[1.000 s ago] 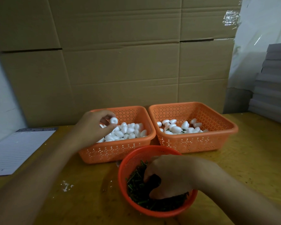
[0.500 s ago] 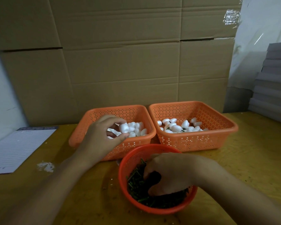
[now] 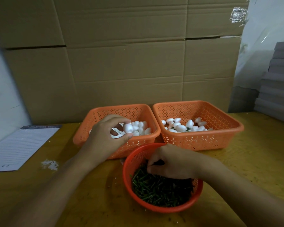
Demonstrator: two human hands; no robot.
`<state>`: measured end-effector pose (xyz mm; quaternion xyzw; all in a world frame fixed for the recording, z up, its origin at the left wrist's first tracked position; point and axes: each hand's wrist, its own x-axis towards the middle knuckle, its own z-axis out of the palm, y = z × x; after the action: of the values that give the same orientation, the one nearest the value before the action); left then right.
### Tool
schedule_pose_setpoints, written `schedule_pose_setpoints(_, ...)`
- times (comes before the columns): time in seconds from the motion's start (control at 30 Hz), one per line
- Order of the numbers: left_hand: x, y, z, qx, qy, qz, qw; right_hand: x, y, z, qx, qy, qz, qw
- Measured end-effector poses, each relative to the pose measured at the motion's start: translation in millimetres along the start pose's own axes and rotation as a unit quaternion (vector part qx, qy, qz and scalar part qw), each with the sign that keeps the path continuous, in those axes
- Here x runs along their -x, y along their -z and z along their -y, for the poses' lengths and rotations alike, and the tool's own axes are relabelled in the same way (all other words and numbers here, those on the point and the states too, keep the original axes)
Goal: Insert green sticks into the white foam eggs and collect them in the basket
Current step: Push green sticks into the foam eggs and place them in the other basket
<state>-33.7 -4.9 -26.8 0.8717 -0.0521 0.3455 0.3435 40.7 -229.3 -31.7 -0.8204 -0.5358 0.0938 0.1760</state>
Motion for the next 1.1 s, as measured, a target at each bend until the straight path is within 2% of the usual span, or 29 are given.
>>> schedule_pose_setpoints(0.1,1.0,-0.3,-1.4,0.002,-0.001,0.003,1.000,0.7,3.3,-1.4,-0.012,0.003,-0.036,0.999)
schedule_pose_setpoints(0.63,-0.4,0.5,-7.4,0.004,0.005,0.002,1.000,0.1,3.4,6.6,-0.006,0.000,-0.117,0.993)
schedule_pose_setpoints(1.1,-2.3,0.5,-8.1,0.072,0.026,-0.017,0.997,-0.8,-0.3,3.7,0.008,-0.009,-0.108,0.994)
